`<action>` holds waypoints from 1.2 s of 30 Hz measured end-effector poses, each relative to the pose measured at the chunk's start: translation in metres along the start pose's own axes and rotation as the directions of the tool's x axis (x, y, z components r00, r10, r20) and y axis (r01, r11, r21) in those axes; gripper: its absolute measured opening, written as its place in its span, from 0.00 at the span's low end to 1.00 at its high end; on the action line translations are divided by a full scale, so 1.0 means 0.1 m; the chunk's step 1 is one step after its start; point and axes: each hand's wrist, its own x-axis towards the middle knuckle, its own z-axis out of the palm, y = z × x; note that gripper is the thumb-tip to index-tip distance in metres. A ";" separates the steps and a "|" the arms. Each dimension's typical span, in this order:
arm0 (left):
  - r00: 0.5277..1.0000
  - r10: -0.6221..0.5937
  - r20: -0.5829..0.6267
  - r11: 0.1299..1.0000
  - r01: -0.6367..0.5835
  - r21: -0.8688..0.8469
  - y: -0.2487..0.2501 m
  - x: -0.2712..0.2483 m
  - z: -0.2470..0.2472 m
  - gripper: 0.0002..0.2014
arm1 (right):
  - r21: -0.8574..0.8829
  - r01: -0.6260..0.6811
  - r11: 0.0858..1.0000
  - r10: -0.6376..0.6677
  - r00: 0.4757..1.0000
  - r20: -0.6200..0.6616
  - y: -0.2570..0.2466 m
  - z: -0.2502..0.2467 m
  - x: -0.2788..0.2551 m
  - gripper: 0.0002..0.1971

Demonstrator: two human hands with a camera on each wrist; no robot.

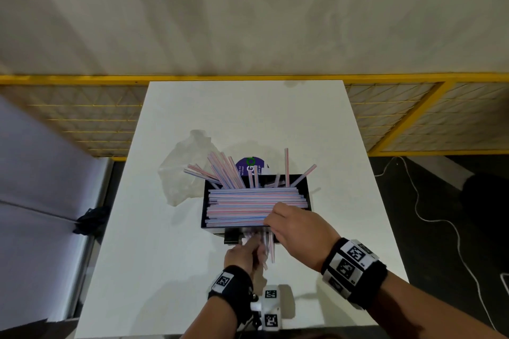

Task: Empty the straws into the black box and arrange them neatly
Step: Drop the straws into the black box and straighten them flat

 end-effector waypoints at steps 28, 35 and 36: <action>0.989 -0.079 0.127 0.639 -0.047 0.768 0.06 0.00 -0.41 0.16 | 0.057 -0.028 0.998 0.028 1.000 -0.010 0.02 0.06 0.02 0.07; 0.978 -0.071 0.194 0.389 -0.152 0.908 0.17 -0.32 -0.52 0.17 | 0.007 -0.063 0.998 0.063 0.998 0.013 0.00 0.07 0.07 0.08; 0.975 -0.087 0.206 0.365 -0.161 0.917 0.18 -0.37 -0.53 0.15 | 0.001 -0.068 0.998 0.068 0.998 0.010 0.00 0.07 0.08 0.08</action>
